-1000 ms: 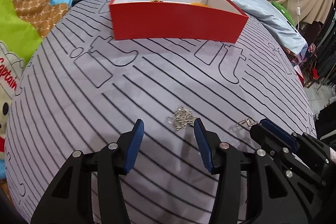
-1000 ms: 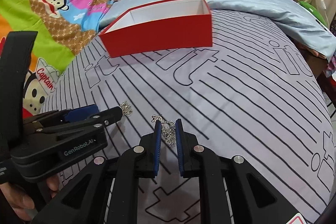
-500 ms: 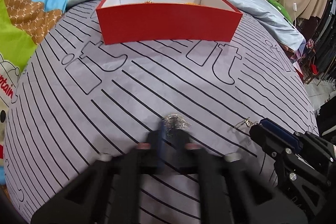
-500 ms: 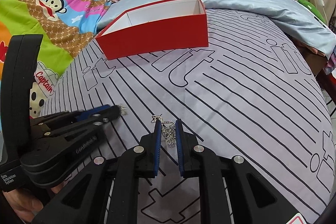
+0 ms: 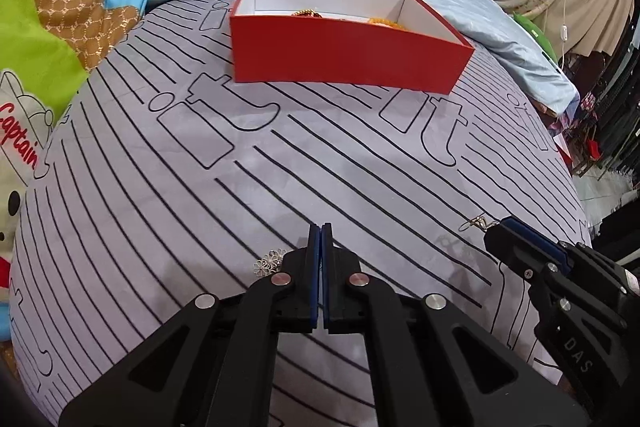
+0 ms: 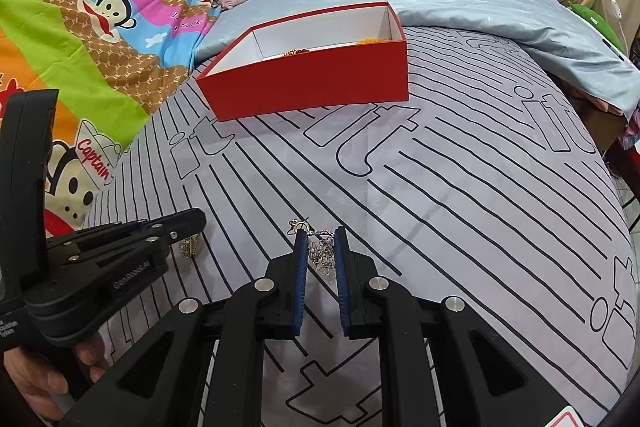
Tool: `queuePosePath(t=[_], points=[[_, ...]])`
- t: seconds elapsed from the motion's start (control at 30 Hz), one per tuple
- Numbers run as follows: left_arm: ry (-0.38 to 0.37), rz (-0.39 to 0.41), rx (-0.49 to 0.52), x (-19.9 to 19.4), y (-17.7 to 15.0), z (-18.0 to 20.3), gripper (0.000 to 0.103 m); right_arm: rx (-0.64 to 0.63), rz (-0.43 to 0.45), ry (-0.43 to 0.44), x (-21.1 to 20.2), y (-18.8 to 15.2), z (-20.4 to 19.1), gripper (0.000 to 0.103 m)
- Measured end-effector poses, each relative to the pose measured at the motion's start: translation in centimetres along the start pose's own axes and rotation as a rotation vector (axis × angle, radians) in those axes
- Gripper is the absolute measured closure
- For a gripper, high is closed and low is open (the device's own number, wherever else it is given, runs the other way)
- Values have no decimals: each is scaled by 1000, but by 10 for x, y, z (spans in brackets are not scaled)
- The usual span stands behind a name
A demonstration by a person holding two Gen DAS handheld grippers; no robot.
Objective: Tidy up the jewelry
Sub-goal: 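Carry both silver pieces into the red box and open both tools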
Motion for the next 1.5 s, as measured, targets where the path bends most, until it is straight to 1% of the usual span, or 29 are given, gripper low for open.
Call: queuePosePath(t=[0.27,0.37,0.47,0.7,0.97,1.03,1.17,1.33,1.5], points=[[6,36,-50,-22,7,-24,103,-6,13,16,-4,4,-6,90],[8,48,-61,-31,13,-30,103,-1,26,33,-10,10,-7,90],[14,63,-65,-39,23,-32,103,-13,47,33,-15,20,-9,90],[2,125,-60,-54,56,-26,103,-38,109,38,-26,56,-13,90],[-5,211,-14,-64,110,-5,103,-74,179,19,-26,108,-15,90],[5,229,-1,-63,124,1,103,-79,189,13,-23,120,-16,90],[19,236,8,-50,149,7,103,-73,201,10,-12,144,-13,90],[43,227,12,-28,176,9,103,-57,213,6,5,173,-5,90],[61,219,9,-2,202,10,103,-23,200,9,30,199,11,90]])
Point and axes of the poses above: each gripper's, at about its wrist camera, not at the fingertips, and x roughly the way its jaws point, z to its right, y to its top, the point moved 3 cm from there along x, roughly the way its jaws point, and after that the axes turned 7 degrees about y, right-handed, at the moved point
